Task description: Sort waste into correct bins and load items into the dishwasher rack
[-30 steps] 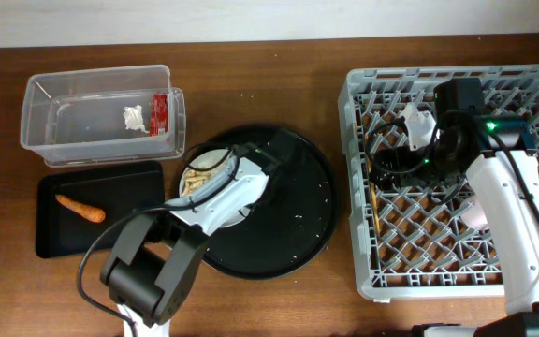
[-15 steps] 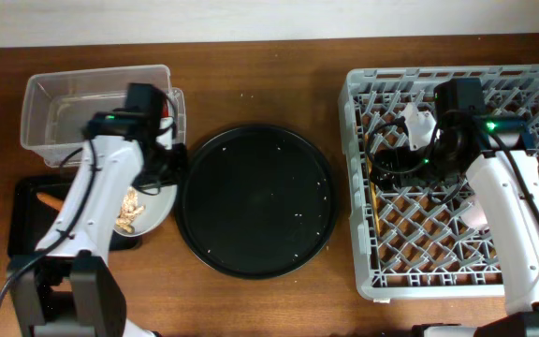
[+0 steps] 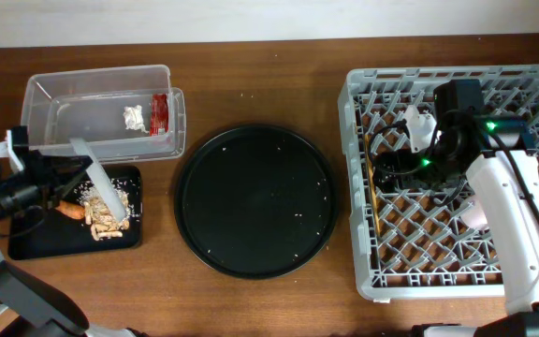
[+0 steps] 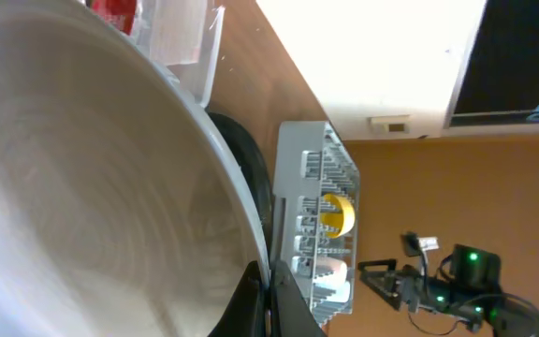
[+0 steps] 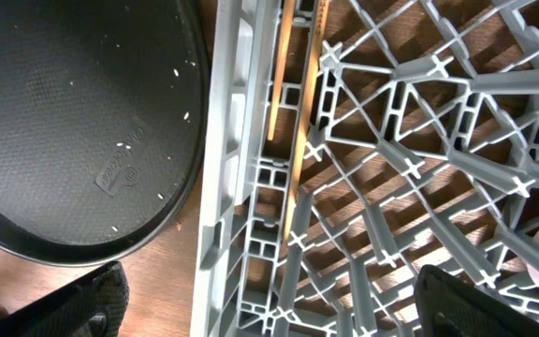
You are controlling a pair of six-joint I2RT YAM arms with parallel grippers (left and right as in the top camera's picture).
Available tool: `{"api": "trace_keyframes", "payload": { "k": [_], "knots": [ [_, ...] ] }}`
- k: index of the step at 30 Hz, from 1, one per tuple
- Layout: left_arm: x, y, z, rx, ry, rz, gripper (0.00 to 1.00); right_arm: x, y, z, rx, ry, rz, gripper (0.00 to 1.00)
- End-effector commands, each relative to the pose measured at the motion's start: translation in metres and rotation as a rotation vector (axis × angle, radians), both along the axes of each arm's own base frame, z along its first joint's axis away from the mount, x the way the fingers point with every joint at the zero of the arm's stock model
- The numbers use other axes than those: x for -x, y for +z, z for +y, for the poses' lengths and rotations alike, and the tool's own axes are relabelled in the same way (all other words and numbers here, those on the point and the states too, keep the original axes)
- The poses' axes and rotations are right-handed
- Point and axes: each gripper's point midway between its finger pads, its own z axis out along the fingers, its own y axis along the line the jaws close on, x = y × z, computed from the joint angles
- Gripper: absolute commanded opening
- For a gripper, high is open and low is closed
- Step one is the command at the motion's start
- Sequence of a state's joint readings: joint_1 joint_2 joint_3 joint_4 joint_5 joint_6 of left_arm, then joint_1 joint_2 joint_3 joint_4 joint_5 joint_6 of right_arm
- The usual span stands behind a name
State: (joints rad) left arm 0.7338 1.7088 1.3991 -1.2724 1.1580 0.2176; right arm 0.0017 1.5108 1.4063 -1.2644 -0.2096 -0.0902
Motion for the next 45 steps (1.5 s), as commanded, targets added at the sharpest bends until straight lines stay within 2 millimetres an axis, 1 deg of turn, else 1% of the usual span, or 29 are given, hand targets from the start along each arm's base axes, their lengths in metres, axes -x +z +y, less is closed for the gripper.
{"api": "trace_keyframes", "payload": {
  "k": [1,3,5,7,10,11,12,15,16,19,21,22,24,26,27,29,30,31,33,34,35,36,37,39,40,41,43,44,45],
  "knots": [
    [-0.001,0.019,-0.002,-0.001,-0.006,-0.076,0.0,-0.001,0.001,-0.001,0.014,0.01,-0.003,0.97],
    [0.005,0.012,-0.01,0.005,-0.02,-0.011,0.0,-0.001,0.001,-0.001,0.013,0.009,-0.003,0.97],
    [0.007,0.002,-0.041,-0.022,-0.119,0.062,0.0,-0.001,0.001,-0.001,0.014,0.009,-0.004,0.97],
    [0.005,0.001,-0.084,-0.043,-0.259,0.055,0.0,-0.001,0.001,-0.001,0.014,0.01,-0.004,0.97],
    [0.012,-0.018,-0.18,-0.203,-0.595,0.032,0.0,-0.001,0.001,-0.001,0.014,0.009,-0.004,0.97],
    [0.014,-0.021,-0.197,-0.236,-0.652,0.015,0.0,-0.001,0.001,-0.001,0.014,0.009,-0.003,0.97],
    [0.014,-0.026,-0.211,-0.277,-0.689,0.011,0.0,-0.001,0.001,-0.001,0.013,0.007,-0.003,0.97],
    [-0.002,-0.07,-0.247,-0.705,-0.682,0.075,0.0,-0.001,0.001,-0.001,0.013,0.006,-0.002,0.97],
    [-0.005,-0.076,-0.26,-0.777,-0.684,0.057,0.0,-0.001,0.001,-0.001,0.012,0.006,-0.002,0.97],
    [0.007,-0.096,-0.318,-0.824,-0.809,-0.016,0.0,0.0,0.001,0.001,0.005,0.008,-0.002,0.97],
    [0.017,-0.111,-0.333,-0.83,-0.865,-0.003,0.01,-0.001,0.001,0.001,0.004,0.008,-0.003,0.97],
    [0.02,-0.115,-0.338,-0.831,-0.883,0.002,0.1,-0.001,0.001,0.001,0.004,0.008,-0.002,0.97],
    [0.021,-0.114,-0.339,-0.827,-0.885,0.001,0.39,0.0,0.001,0.001,0.003,0.0,0.001,0.97],
    [0.016,-0.107,-0.333,-0.841,-0.862,0.001,0.51,0.001,0.0,0.001,0.0,-0.016,0.012,0.98],
    [0.006,-0.097,-0.316,-0.874,-0.783,0.032,0.52,0.003,0.0,0.002,-0.008,-0.015,0.019,0.98],
    [-0.006,-0.075,-0.268,-0.946,-0.638,0.076,0.54,0.004,0.003,0.015,-0.068,0.005,0.022,0.98],
    [-0.007,-0.062,-0.239,-0.96,-0.567,0.102,0.56,0.005,0.008,0.036,-0.154,0.046,0.016,0.98],
    [-0.006,-0.047,-0.198,-0.953,-0.47,0.152,0.58,0.001,0.014,0.062,-0.216,0.106,-0.015,0.98],
    [-0.002,-0.035,-0.138,-0.93,-0.32,0.245,0.59,-0.008,0.014,0.104,-0.217,0.172,-0.067,0.98],
    [0.0,-0.036,-0.118,-0.92,-0.272,0.284,0.61,-0.011,0.01,0.116,-0.197,0.18,-0.075,0.98],
    [0.003,-0.038,-0.092,-0.904,-0.21,0.339,0.83,-0.017,-0.004,0.132,-0.141,0.18,-0.076,0.98],
    [0.004,-0.038,-0.078,-0.895,-0.174,0.362,0.94,-0.022,-0.016,0.143,-0.116,0.177,-0.07,0.98],
    [0.005,-0.038,-0.07,-0.891,-0.152,0.373,0.96,-0.026,-0.032,0.155,-0.102,0.176,-0.049,0.97],
    [0.006,-0.038,-0.065,-0.887,-0.138,0.383,0.99,-0.031,-0.072,0.173,-0.087,0.132,0.032,0.82],
    [0.006,-0.038,-0.065,-0.887,-0.138,0.383,0.99,-0.032,-0.092,0.179,-0.08,0.1,0.075,0.78],
    [0.006,-0.038,-0.065,-0.887,-0.138,0.383,0.99,-0.033,-0.102,0.182,-0.077,0.084,0.094,0.75],
    [0.006,-0.038,-0.065,-0.887,-0.138,0.383,0.99,-0.032,-0.143,0.192,-0.054,0.048,0.168,0.61],
    [0.006,-0.038,-0.065,-0.887,-0.138,0.383,0.99,-0.031,-0.152,0.193,-0.047,0.041,0.184,0.56],
    [0.006,-0.038,-0.065,-0.887,-0.138,0.383,0.99,-0.029,-0.164,0.193,-0.033,0.031,0.206,0.43]
  ]
}}
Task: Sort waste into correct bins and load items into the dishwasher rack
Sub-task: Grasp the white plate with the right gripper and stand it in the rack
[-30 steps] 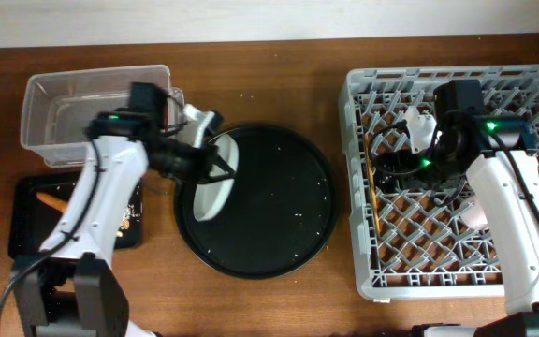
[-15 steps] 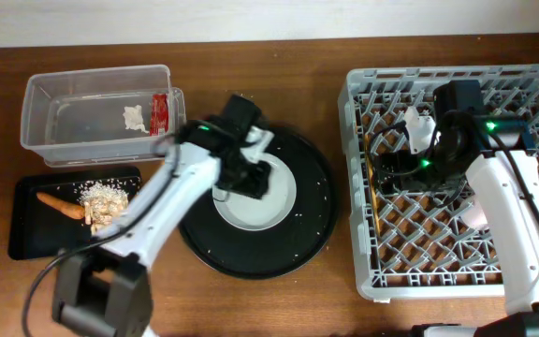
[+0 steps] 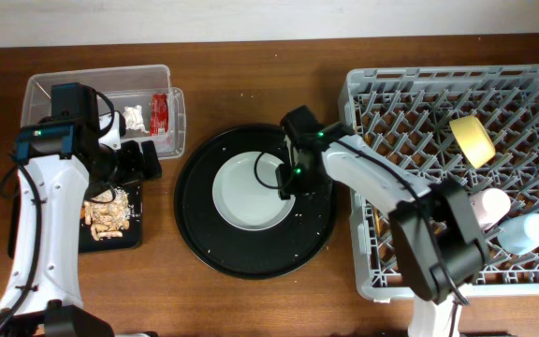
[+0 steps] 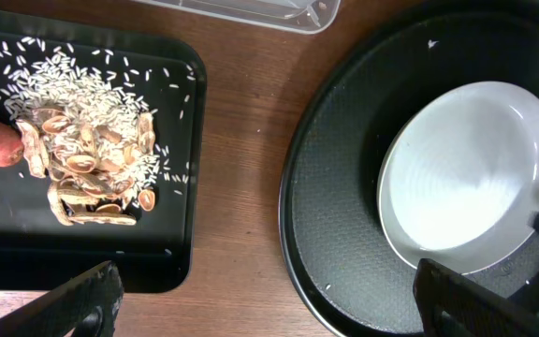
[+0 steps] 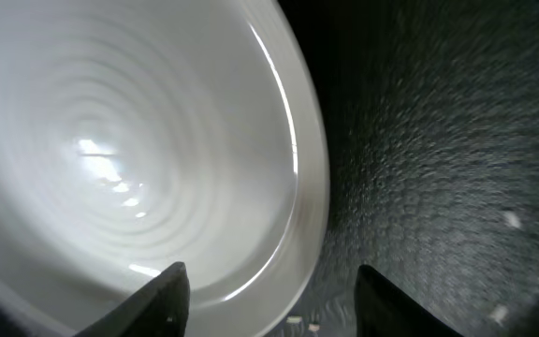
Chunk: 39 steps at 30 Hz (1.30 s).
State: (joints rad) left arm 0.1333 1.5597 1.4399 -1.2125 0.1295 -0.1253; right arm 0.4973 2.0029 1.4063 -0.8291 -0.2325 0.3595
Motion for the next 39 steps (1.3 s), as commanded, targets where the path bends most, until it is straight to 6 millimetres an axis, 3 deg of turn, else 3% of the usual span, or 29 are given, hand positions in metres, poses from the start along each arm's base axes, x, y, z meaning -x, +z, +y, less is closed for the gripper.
{"api": "trace_keyframes", "payload": {
  "k": [1,4,6,7,9,10,12,14,15,18,19,21,25,28,31,33,36,39],
  "knots": [
    [-0.002,0.006,0.002,-0.002,0.007,-0.019,0.99,0.003,-0.022,0.002,0.033,-0.037,0.045,0.33],
    [-0.002,0.006,0.002,-0.002,0.007,-0.019,0.99,-0.001,-0.024,0.0,0.045,-0.041,0.029,0.04],
    [-0.002,0.006,0.002,-0.002,0.007,-0.019,0.99,-0.01,-0.017,-0.005,0.039,-0.059,0.013,0.04],
    [-0.002,0.006,0.002,-0.001,0.007,-0.019,0.99,-0.018,-0.006,-0.01,0.031,-0.071,-0.006,0.04],
    [-0.002,0.006,0.002,-0.002,0.007,-0.019,0.99,-0.048,0.058,-0.039,0.032,-0.067,-0.139,0.04],
    [-0.002,0.006,0.002,-0.002,0.007,-0.018,0.99,-0.063,0.108,-0.066,0.078,-0.061,-0.26,0.04],
    [-0.001,0.006,0.002,-0.001,0.007,-0.016,0.99,-0.076,0.156,-0.099,0.174,-0.06,-0.403,0.04],
    [-0.001,0.006,0.002,-0.001,0.007,-0.016,0.99,-0.088,0.236,-0.182,0.442,-0.252,-0.659,0.04],
    [-0.001,0.006,0.002,-0.001,0.007,-0.016,0.99,-0.088,0.258,-0.218,0.566,-0.348,-0.724,0.04],
    [-0.001,0.006,0.002,-0.001,0.007,-0.016,0.99,-0.077,0.281,-0.299,0.922,-0.543,-0.737,0.04],
    [-0.001,0.006,0.002,-0.001,0.007,-0.016,0.99,-0.076,0.278,-0.324,1.03,-0.594,-0.704,0.04],
    [-0.001,0.006,0.002,-0.001,0.007,-0.016,0.99,-0.078,0.259,-0.344,1.123,-0.596,-0.625,0.04],
    [-0.001,0.006,0.001,0.003,0.006,-0.017,0.99,-0.096,0.206,-0.333,1.087,-0.538,-0.533,0.04],
    [-0.002,0.006,0.001,0.003,0.006,-0.019,0.99,-0.1,0.19,-0.313,1.033,-0.52,-0.521,0.04],
    [-0.002,0.007,-0.002,0.021,0.001,-0.023,0.99,-0.102,0.168,-0.269,0.877,-0.412,-0.482,0.04],
    [-0.002,0.007,-0.002,0.021,0.001,-0.023,0.99,-0.089,0.142,-0.225,0.687,-0.303,-0.38,0.04],
    [-0.002,0.007,-0.002,0.021,0.001,-0.023,0.99,-0.071,0.127,-0.194,0.545,-0.234,-0.277,0.06],
    [-0.002,0.007,-0.002,0.02,0.001,-0.023,0.99,-0.064,0.138,-0.172,0.397,-0.221,-0.277,0.2]
  ]
}}
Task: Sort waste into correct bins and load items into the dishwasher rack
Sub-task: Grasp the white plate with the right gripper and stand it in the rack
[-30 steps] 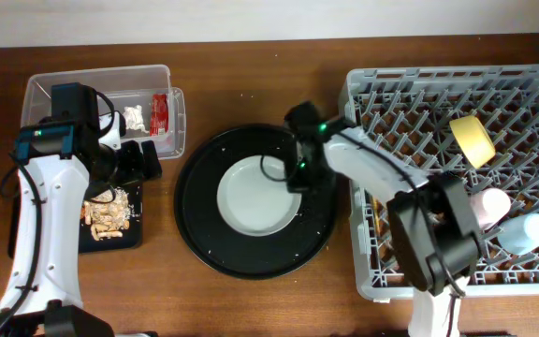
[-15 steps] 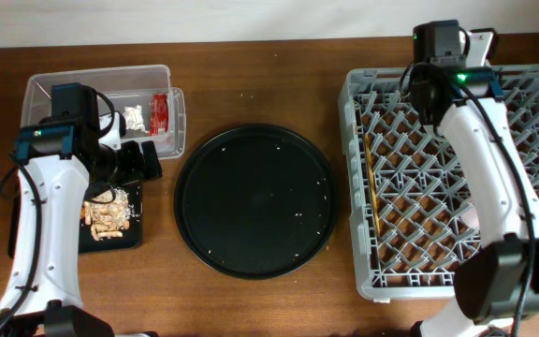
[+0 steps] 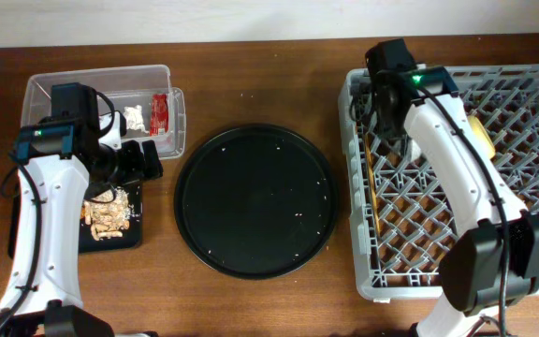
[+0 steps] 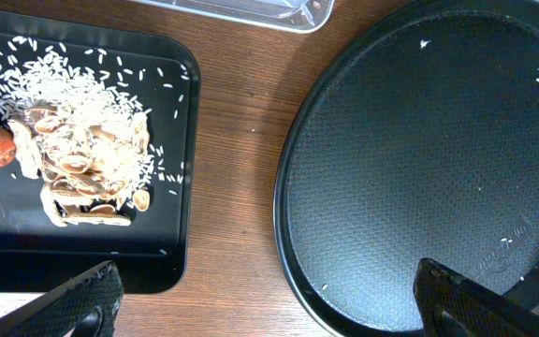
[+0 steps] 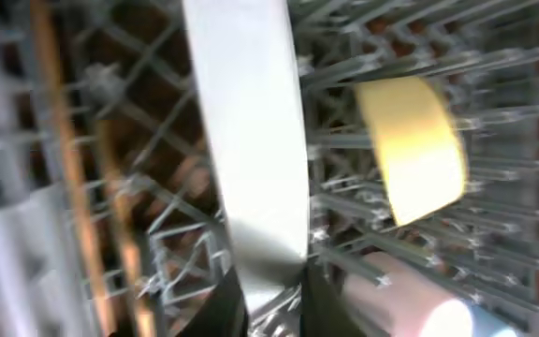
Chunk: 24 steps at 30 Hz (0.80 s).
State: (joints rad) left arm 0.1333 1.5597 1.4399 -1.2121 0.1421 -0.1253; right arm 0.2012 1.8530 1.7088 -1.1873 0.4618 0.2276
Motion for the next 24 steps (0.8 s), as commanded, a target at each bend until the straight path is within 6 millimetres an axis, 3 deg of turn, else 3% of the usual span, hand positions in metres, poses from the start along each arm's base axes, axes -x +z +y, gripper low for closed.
{"api": "trace_keyframes", "payload": {
  "k": [1,4,5,6,7,8,9,10,12,13,17,21,24],
  "knots": [
    [-0.002,0.006,0.0,0.008,0.004,-0.021,0.99,0.009,0.004,0.05,-0.241,0.094,0.003,0.26],
    [-0.003,0.007,-0.002,0.023,0.0,-0.027,0.99,0.02,0.043,0.046,-0.258,0.1,-0.087,0.37],
    [-0.006,0.008,-0.003,0.024,-0.001,-0.041,0.99,0.025,0.059,0.043,-0.297,0.097,-0.129,0.46],
    [-0.016,0.012,-0.009,0.037,-0.022,-0.084,0.99,0.03,0.072,0.04,-0.418,0.087,-0.156,0.68],
    [-0.025,0.014,-0.019,0.033,-0.053,-0.119,0.99,0.032,0.074,0.045,-0.528,0.143,-0.14,0.85],
    [-0.033,0.018,-0.031,0.031,-0.089,-0.157,0.99,0.033,0.073,0.051,-0.599,0.209,-0.119,0.89],
    [-0.051,0.024,-0.055,0.017,-0.158,-0.233,0.99,0.038,0.07,0.058,-0.66,0.278,-0.08,0.96],
    [-0.054,0.022,-0.063,-0.007,-0.184,-0.239,0.99,0.043,0.065,0.057,-0.654,0.282,-0.048,1.0],
    [-0.041,0.006,-0.075,-0.034,-0.227,-0.153,0.99,0.053,0.059,0.05,-0.622,0.251,0.0,0.98],
    [-0.02,-0.009,-0.075,-0.051,-0.288,-0.043,0.99,0.064,0.054,0.046,-0.604,0.227,0.05,0.98],
    [0.039,-0.021,-0.058,-0.105,-0.3,0.217,0.99,0.096,0.039,0.04,-0.59,0.18,0.184,0.98],
    [0.063,-0.023,-0.056,-0.096,-0.288,0.292,0.99,0.134,-0.004,0.039,-0.594,0.166,0.225,0.98],
    [0.072,-0.025,-0.055,-0.097,-0.269,0.21,0.99,0.156,-0.006,0.039,-0.588,0.189,0.126,0.98]
  ]
}}
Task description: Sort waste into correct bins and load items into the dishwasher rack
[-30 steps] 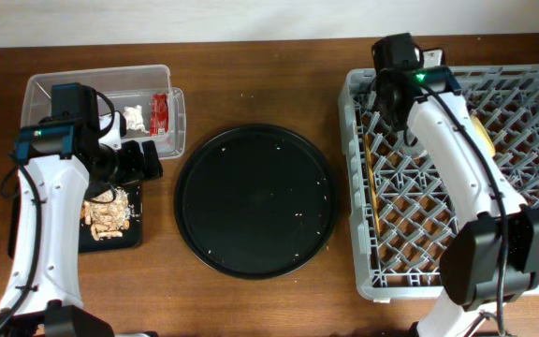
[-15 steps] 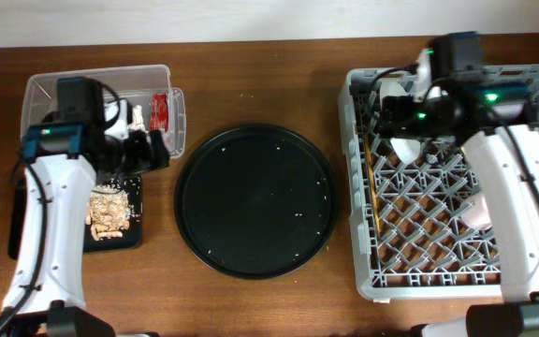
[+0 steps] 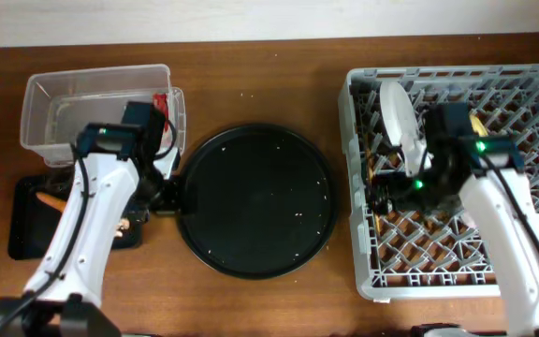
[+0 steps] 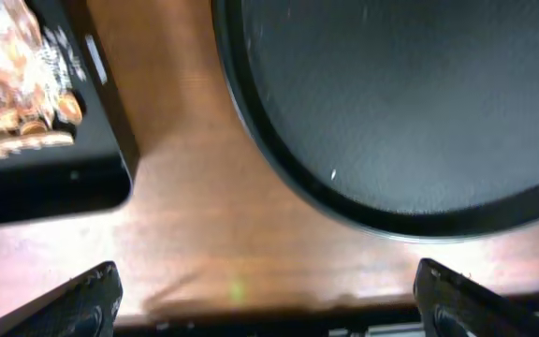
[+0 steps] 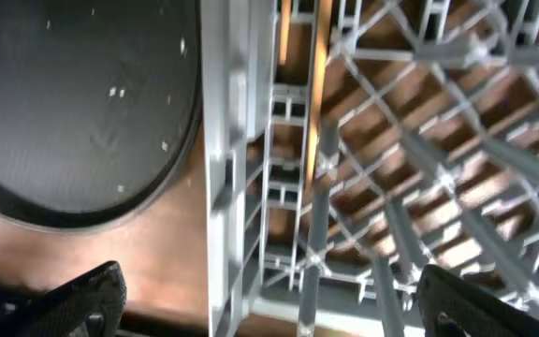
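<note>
A white plate [image 3: 398, 122] stands on edge in the far left rows of the grey dishwasher rack [image 3: 363, 281]. My right gripper [image 3: 382, 195] hangs open over the rack's left side, nearer than the plate; in the right wrist view the gripper [image 5: 269, 300] holds nothing above the rack bars [image 5: 410, 187]. My left gripper [image 3: 162, 195] is open at the left rim of the round black tray [image 3: 251, 201], empty in the left wrist view [image 4: 269, 304]. The round tray [image 4: 391, 103] carries only a few grains.
A clear bin [image 3: 73, 103] with a red wrapper [image 3: 162, 101] sits at the far left. The small black tray [image 3: 26, 234] of food scraps [image 4: 17, 112] lies partly under my left arm. Wooden chopsticks [image 5: 298, 47] lie along the rack's left edge. A yellow cup [image 3: 475, 122] shows in the rack.
My right gripper was shut on the white plate, held on edge over the rack; now the plate stands in the rack and the gripper is open and nearer. The left arm is further right.
My left gripper held the plate tilted over the scrap tray. Then the plate lay on the round tray with my right gripper at its rim. Then the right gripper held it over the rack, and now it stands there alone.
</note>
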You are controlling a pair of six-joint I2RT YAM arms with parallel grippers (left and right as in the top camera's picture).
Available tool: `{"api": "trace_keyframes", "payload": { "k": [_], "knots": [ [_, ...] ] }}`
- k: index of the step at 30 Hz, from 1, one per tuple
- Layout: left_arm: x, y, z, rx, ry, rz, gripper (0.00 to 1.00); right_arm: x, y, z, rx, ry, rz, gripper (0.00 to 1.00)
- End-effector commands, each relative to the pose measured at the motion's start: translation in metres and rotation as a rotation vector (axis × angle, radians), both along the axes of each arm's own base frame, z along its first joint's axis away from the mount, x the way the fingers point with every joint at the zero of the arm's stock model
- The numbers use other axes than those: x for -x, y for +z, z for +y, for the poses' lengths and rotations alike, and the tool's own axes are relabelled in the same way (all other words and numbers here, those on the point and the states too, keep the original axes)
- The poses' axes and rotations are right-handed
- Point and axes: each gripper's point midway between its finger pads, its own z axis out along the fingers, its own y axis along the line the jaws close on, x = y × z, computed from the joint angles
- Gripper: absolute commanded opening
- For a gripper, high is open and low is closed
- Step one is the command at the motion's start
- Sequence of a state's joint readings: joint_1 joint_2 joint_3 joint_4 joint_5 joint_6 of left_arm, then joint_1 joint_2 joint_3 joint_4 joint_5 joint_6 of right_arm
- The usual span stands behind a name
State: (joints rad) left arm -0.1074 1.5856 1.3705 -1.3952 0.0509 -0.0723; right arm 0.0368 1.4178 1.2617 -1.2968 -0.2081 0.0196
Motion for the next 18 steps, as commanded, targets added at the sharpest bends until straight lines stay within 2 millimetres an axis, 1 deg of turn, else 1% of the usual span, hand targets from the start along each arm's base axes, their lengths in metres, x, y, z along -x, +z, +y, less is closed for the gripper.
{"api": "trace_keyframes", "payload": {
  "k": [1,2,4,5,6,7,8,10,18],
  "knots": [
    [0.013,0.012,0.002,0.014,0.01,-0.167,0.99,0.013,0.019,-0.002,-0.004,-0.005,-0.2,0.98],
    [0.014,0.016,0.003,0.019,0.01,-0.234,0.99,0.014,0.024,-0.002,-0.006,-0.005,-0.245,0.98],
    [0.018,0.032,0.003,0.046,0.011,-0.473,0.99,0.026,0.051,-0.003,-0.011,-0.005,-0.442,0.98],
    [0.021,0.036,0.003,0.054,0.011,-0.542,0.99,0.032,0.061,-0.006,0.002,-0.011,-0.517,0.98],
    [0.027,0.042,0.004,0.064,0.011,-0.633,0.99,0.039,0.074,-0.011,0.029,-0.025,-0.59,0.98],
    [0.036,0.05,0.005,0.077,0.012,-0.742,0.99,0.049,0.09,-0.014,0.038,-0.033,-0.672,0.98],
    [0.044,0.059,0.005,0.086,0.011,-0.813,0.99,0.055,0.097,-0.014,0.036,-0.034,-0.712,0.98],
    [0.047,0.073,0.006,0.094,0.011,-0.884,0.99,0.058,0.101,-0.014,0.035,-0.034,-0.732,0.98],
    [0.048,0.074,0.006,0.094,0.011,-0.889,0.99,0.058,0.101,-0.014,0.035,-0.034,-0.73,0.98]
  ]
}}
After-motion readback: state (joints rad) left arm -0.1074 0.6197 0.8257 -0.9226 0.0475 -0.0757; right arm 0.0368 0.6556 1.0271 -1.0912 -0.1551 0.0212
